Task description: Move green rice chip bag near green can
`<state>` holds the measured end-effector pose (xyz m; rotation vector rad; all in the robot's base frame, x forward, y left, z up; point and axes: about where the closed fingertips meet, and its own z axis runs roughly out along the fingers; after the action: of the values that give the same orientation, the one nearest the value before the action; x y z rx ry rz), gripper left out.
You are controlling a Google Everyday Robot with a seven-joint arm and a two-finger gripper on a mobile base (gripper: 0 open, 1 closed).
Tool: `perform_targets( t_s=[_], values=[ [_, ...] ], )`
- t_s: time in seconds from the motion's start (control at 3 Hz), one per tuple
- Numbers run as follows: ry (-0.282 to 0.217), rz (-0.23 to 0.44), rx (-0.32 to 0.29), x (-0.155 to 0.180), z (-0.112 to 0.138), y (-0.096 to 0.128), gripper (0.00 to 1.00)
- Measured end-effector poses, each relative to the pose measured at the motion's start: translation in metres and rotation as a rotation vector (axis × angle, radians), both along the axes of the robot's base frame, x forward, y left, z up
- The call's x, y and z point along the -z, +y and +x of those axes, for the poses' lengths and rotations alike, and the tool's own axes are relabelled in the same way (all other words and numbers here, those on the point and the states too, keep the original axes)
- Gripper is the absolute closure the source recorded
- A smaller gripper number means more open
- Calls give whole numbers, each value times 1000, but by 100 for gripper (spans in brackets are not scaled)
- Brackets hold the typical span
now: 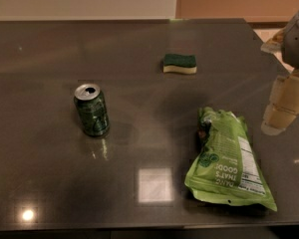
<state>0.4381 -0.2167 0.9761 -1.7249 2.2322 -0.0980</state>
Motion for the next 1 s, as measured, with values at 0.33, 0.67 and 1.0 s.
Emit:
perform_targets(
  t_s=[0.33,0.67,1.0],
  values=[
    [0,0,0,0,0,0,0],
    [6,4,-24,-2,0,4,0],
    [61,-14,-170,11,0,28,0]
  ],
)
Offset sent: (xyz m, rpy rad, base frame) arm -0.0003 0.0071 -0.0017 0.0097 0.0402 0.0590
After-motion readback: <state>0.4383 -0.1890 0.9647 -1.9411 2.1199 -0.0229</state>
